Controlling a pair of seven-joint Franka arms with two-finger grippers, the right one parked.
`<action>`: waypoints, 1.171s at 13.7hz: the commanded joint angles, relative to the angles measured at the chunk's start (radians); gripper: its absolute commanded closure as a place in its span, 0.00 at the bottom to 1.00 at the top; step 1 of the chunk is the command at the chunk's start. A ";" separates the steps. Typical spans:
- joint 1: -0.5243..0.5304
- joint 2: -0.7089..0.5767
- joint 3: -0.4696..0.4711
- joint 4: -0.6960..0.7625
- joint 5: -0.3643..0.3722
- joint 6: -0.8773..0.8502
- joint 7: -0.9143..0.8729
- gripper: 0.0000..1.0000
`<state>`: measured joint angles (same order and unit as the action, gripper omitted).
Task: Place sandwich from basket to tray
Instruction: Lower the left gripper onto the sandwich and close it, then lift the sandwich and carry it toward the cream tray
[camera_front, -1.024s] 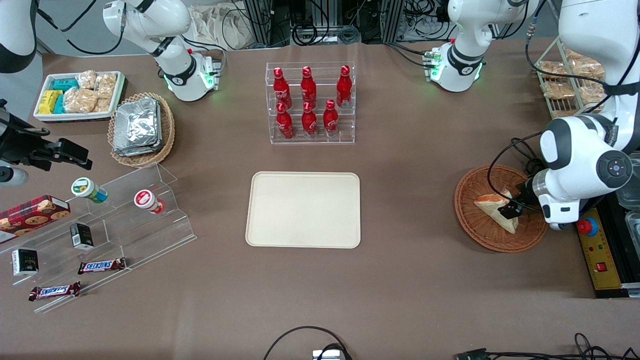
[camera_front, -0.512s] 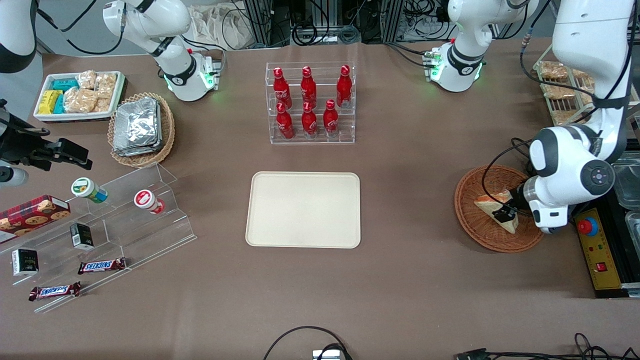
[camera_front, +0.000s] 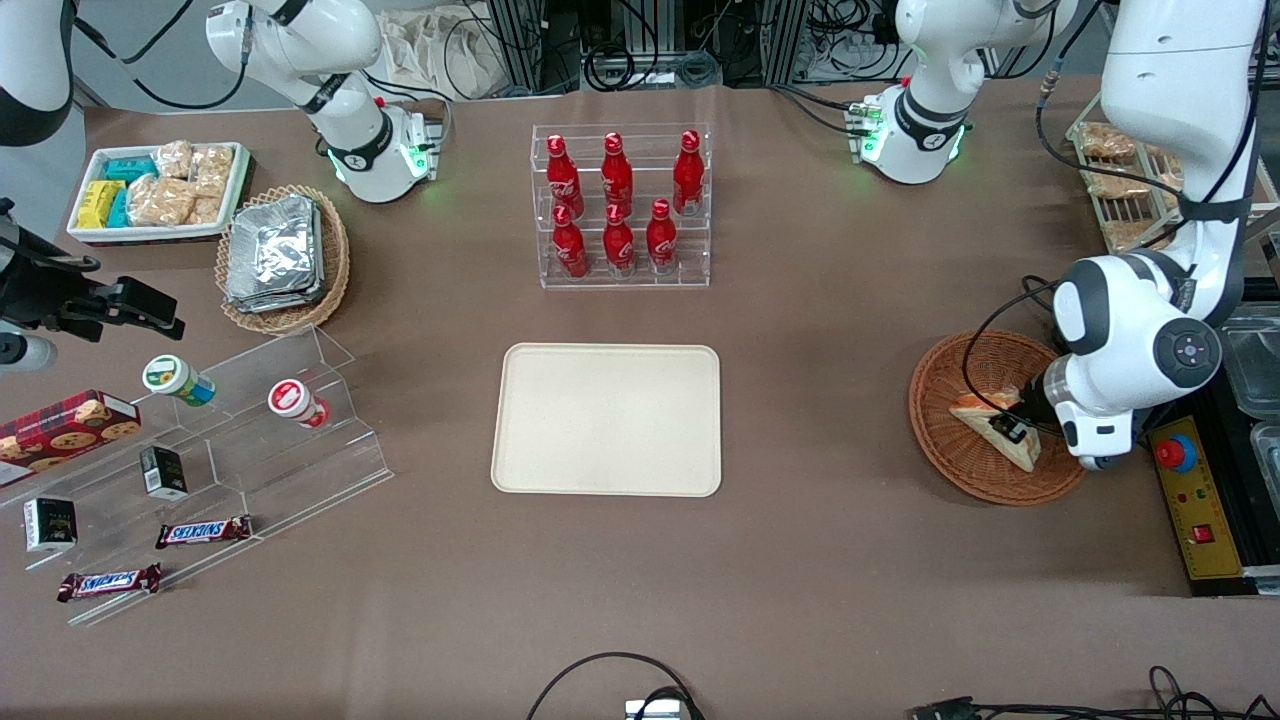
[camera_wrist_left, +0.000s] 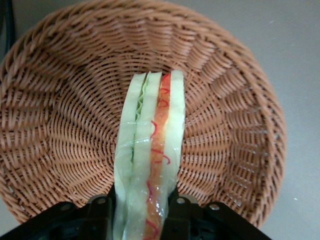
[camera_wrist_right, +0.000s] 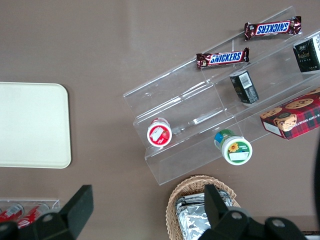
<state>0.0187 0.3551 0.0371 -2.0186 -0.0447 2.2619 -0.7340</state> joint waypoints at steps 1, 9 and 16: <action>0.003 -0.041 -0.005 0.120 0.008 -0.204 0.034 1.00; -0.020 -0.050 -0.303 0.451 0.009 -0.552 0.335 1.00; -0.348 0.307 -0.342 0.697 0.087 -0.395 0.082 1.00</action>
<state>-0.2629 0.4901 -0.3140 -1.5062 0.0010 1.8776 -0.5893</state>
